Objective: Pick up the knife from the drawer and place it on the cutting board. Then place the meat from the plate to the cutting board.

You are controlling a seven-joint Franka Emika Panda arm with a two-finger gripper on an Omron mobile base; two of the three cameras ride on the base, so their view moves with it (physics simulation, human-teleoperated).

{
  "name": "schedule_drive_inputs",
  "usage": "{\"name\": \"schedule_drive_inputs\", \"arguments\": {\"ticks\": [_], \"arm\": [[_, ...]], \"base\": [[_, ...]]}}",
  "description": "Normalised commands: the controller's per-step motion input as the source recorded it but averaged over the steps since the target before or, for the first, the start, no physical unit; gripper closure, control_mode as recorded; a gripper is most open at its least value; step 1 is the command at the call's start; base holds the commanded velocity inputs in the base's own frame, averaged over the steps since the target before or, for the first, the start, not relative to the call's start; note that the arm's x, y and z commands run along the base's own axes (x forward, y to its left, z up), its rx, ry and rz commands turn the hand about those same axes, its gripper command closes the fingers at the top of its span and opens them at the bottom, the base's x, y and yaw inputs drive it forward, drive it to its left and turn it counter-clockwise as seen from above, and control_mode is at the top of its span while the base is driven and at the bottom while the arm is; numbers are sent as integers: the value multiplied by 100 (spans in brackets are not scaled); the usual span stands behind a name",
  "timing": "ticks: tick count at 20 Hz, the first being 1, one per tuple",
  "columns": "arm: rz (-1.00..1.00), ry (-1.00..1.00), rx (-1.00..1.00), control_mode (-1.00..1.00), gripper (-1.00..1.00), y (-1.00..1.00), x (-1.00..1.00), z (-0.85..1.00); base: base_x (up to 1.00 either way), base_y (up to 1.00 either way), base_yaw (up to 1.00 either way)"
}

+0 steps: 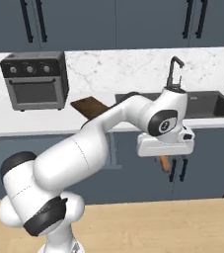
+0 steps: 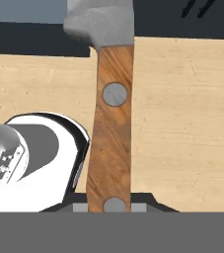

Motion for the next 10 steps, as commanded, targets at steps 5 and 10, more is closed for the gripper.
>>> {"name": "schedule_drive_inputs", "arguments": {"ticks": [5, 10], "arm": [[0, 0, 0, 100, 100, 0, 0, 0], [0, 0, 0, 100, 100, 0, 0, 0]], "base": [[-5, -99, 43], [-1, -100, 41]]}}
